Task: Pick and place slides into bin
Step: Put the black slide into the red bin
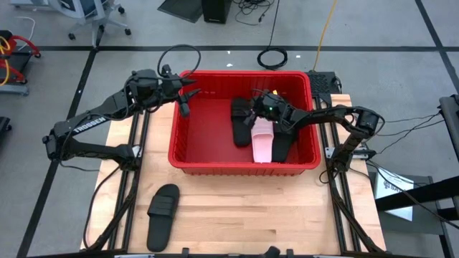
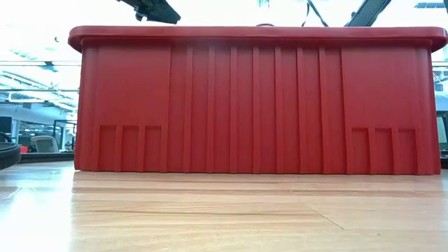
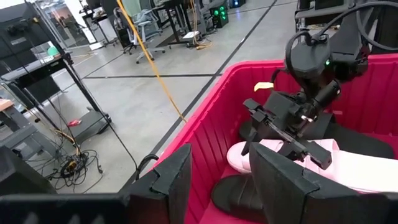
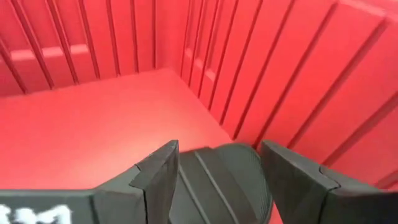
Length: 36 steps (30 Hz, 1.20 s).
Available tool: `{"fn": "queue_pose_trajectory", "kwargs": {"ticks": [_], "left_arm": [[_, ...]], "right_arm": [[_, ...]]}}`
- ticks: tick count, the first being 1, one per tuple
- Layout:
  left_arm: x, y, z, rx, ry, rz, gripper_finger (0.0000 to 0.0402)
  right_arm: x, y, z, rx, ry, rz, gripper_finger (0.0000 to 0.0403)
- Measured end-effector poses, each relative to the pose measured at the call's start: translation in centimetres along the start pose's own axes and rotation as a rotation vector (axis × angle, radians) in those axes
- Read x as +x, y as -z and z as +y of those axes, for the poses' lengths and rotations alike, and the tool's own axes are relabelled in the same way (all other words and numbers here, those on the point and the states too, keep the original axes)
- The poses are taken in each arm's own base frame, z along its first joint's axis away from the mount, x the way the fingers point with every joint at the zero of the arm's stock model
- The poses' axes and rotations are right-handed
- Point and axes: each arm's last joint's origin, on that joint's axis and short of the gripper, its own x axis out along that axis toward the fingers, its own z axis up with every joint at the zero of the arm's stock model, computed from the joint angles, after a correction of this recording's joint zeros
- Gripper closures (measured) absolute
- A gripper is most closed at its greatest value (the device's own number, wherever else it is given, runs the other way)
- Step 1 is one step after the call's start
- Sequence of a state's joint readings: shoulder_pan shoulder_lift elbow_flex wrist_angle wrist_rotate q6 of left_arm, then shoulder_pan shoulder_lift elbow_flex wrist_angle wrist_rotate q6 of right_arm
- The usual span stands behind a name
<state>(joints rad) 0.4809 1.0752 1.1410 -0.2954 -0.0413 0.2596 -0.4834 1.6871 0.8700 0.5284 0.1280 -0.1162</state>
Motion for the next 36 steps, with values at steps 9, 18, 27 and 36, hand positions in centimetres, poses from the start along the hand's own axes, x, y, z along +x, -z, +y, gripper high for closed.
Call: {"fn": "queue_pose_trajectory", "kwargs": {"ticks": [9, 18, 27, 36], "left_arm": [[-0.9, -0.6, -2.0, 0.095, 0.142, -0.042, 0.0234], [-2.9, -1.1, -5.7, 0.239, 0.236, -0.046, 0.0234], [-6.2, -1.0, -8.9, 0.284, 0.264, 0.006, 0.0234], [-8.5, 0.1, -12.8, 0.317, 0.434, 0.083, 0.0234]], "right_arm": [[-1.0, -1.6, 0.9, -0.039, -0.022, -0.091, 0.0192], [-3.8, -5.0, 2.3, -0.050, -0.061, -0.253, 0.0193], [-7.0, -7.3, 4.7, -0.054, -0.151, -0.362, 0.0193], [-9.1, -7.8, 9.0, -0.044, -0.302, -0.407, 0.0193]]}}
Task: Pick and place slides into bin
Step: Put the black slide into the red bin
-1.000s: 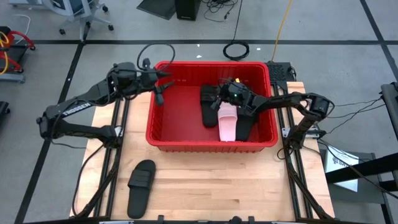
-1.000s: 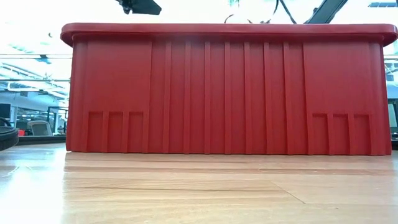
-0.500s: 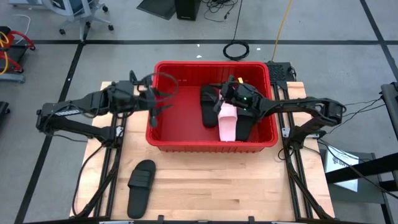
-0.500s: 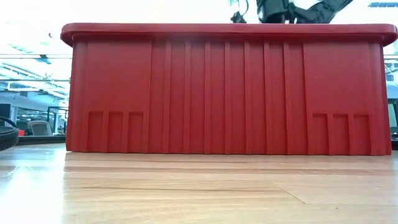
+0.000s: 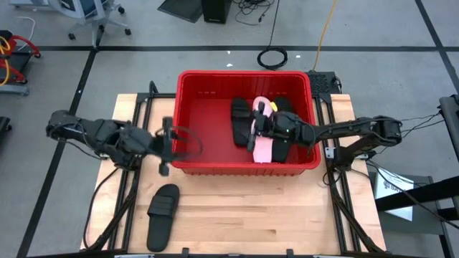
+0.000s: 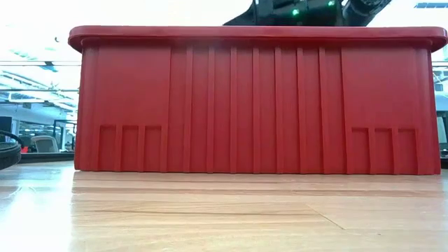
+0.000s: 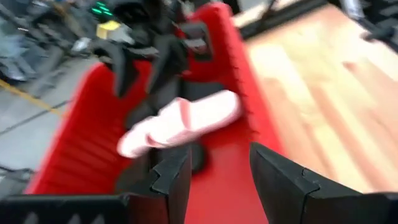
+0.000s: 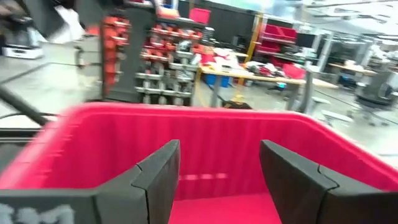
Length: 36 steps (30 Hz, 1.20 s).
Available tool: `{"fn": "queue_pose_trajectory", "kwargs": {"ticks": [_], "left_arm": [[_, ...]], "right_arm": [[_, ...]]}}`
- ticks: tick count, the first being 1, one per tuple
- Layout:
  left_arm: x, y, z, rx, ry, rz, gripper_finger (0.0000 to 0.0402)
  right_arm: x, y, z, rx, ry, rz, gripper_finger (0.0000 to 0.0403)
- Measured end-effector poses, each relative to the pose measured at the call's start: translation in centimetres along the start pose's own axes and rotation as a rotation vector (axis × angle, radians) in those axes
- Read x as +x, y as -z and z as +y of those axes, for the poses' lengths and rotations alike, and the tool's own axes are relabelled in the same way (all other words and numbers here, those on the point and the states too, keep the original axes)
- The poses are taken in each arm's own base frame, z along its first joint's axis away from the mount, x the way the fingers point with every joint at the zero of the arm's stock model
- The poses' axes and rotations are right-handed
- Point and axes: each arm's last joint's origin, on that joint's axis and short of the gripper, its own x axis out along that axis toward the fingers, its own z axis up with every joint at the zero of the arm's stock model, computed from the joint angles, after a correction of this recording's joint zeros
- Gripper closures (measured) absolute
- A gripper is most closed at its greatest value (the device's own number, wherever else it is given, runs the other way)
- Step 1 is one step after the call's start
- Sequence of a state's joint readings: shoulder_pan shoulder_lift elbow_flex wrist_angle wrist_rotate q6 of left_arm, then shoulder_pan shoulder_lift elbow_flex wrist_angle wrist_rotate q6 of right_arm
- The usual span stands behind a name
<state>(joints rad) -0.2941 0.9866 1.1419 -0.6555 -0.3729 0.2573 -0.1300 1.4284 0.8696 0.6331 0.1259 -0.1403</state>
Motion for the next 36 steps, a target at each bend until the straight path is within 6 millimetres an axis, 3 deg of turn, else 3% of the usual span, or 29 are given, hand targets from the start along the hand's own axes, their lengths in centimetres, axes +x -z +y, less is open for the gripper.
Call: {"fn": "queue_pose_trajectory", "kwargs": {"ticks": [9, 19, 26, 30, 36], "left_arm": [[0.8, -0.1, -5.3, 0.040, 0.240, 0.080, 0.0234], [1.9, -0.2, -11.5, -0.063, 0.687, 0.201, 0.0234], [3.1, 0.0, -17.3, -0.080, 0.895, 0.294, 0.0234], [3.8, 0.9, -20.6, -0.130, 0.919, 0.410, 0.0234], [3.8, 3.3, -24.5, -0.078, 0.830, 0.749, 0.0234]], "right_arm": [[-1.0, -1.2, 4.7, 0.021, -0.147, -0.080, 0.0196], [-2.2, -2.4, 7.9, 0.062, -0.252, -0.164, 0.0199], [-2.9, -2.6, 9.5, 0.122, -0.312, -0.159, 0.0200], [-3.2, -2.7, 10.1, 0.145, -0.333, -0.157, 0.0202], [-3.5, -2.8, 10.8, 0.174, -0.361, -0.154, 0.0202]]}}
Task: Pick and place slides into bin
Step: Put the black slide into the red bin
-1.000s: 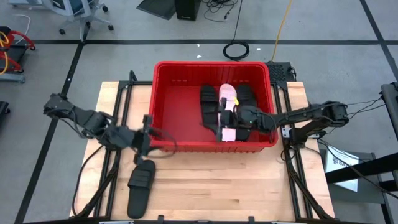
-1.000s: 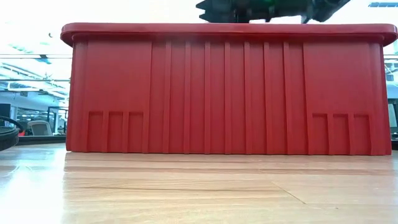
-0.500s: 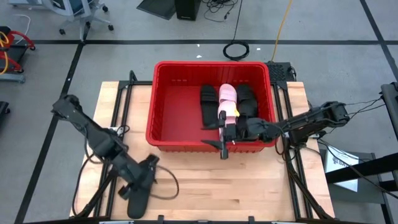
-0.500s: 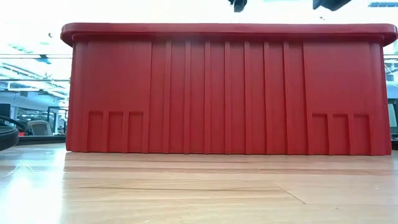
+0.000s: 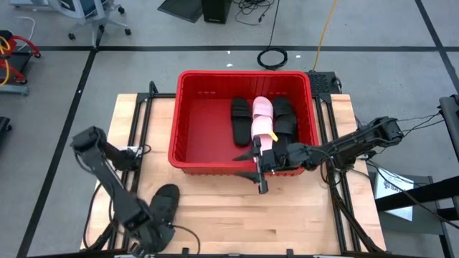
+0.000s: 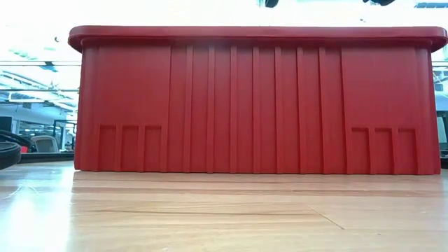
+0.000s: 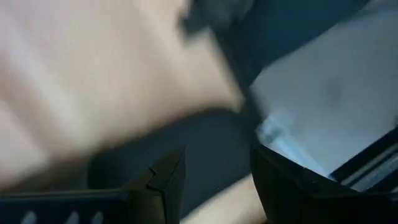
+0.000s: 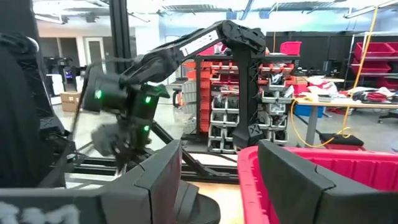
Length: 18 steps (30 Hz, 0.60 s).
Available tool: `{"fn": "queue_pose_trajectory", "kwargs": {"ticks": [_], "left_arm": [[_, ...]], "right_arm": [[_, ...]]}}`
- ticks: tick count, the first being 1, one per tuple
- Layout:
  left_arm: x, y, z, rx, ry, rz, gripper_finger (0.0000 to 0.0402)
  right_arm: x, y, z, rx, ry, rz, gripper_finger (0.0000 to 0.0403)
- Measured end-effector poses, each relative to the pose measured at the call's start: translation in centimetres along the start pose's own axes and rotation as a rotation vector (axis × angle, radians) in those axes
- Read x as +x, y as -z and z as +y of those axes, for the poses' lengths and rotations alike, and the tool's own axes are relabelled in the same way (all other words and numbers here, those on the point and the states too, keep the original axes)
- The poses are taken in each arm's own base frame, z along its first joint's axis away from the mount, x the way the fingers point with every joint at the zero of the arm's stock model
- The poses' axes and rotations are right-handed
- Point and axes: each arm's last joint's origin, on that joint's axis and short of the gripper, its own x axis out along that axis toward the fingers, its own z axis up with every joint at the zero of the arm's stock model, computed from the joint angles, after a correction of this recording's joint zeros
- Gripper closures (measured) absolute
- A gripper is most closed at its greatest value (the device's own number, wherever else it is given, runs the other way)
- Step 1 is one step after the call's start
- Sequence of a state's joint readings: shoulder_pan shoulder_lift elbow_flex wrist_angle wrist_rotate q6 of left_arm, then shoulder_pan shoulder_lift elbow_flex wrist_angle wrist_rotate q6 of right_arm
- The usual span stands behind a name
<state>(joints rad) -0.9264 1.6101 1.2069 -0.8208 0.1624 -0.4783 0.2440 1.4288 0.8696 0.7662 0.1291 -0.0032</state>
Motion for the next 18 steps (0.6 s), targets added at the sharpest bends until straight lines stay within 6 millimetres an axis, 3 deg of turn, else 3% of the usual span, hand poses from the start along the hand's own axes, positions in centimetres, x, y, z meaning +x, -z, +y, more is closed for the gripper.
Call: {"fn": "queue_pose_trajectory", "kwargs": {"ticks": [5, 13, 18], "left_arm": [[2.2, 0.0, -1.4, -0.021, -0.231, 0.230, 0.0234], [3.5, -1.9, -4.7, 0.011, -0.642, 0.396, 0.0234], [6.1, -2.0, -5.7, 0.063, -0.686, 0.408, 0.0234]], "right_arm": [[-0.1, 0.0, 0.6, 0.003, -0.017, 0.001, 0.0202], [-0.1, 0.0, 1.0, 0.004, -0.028, 0.000, 0.0202], [-0.1, 0.0, 1.0, 0.014, -0.026, 0.000, 0.0202]]}}
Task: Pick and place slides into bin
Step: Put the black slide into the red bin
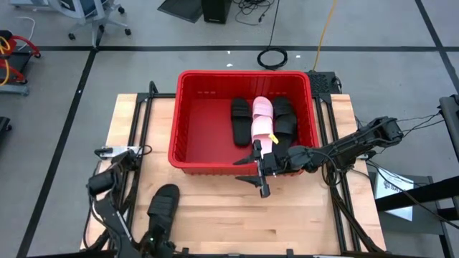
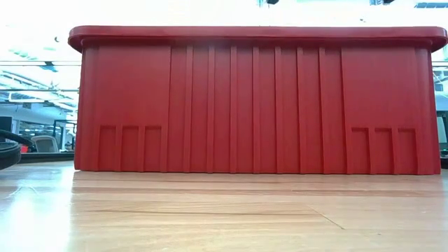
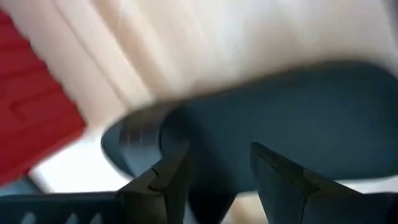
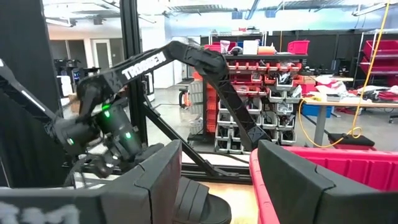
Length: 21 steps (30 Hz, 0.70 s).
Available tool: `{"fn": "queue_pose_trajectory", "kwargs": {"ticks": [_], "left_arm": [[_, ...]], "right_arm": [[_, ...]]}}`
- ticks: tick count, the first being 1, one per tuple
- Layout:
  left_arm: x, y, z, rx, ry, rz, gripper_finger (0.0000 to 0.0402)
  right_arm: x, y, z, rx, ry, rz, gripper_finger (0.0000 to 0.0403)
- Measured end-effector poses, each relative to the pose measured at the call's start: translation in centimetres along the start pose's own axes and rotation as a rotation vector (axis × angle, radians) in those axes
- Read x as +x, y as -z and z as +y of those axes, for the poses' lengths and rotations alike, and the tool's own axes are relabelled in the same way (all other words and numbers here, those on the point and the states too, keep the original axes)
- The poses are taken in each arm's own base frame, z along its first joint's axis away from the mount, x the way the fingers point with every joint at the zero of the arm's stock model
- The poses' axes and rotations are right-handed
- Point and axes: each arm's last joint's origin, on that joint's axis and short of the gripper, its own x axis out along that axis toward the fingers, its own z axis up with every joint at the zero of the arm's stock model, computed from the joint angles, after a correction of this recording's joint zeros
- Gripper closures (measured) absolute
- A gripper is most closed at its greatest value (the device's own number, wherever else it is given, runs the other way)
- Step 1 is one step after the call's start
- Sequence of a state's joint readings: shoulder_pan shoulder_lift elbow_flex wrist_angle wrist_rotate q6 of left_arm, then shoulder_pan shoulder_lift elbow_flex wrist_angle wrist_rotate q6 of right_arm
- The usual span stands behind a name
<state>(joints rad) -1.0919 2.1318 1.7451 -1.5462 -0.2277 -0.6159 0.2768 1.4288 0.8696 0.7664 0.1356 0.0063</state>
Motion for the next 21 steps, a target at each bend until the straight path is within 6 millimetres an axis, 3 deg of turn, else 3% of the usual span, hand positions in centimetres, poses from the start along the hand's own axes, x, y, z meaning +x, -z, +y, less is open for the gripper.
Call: {"fn": "queue_pose_trajectory", "kwargs": {"ticks": [4, 9, 21], "left_arm": [[1.8, 0.2, -0.8, -0.011, -0.024, 0.090, 0.0234], [2.7, 0.8, -1.0, -0.066, -0.048, 0.134, 0.0234], [1.6, 1.3, -0.6, -0.095, -0.025, 0.100, 0.0234]], "right_arm": [[0.0, 0.0, 0.0, 0.017, -0.001, 0.001, 0.0202], [0.0, 0.1, 0.0, 0.018, 0.001, 0.011, 0.0202], [0.0, 0.2, 0.0, 0.018, 0.003, 0.018, 0.0202]]}}
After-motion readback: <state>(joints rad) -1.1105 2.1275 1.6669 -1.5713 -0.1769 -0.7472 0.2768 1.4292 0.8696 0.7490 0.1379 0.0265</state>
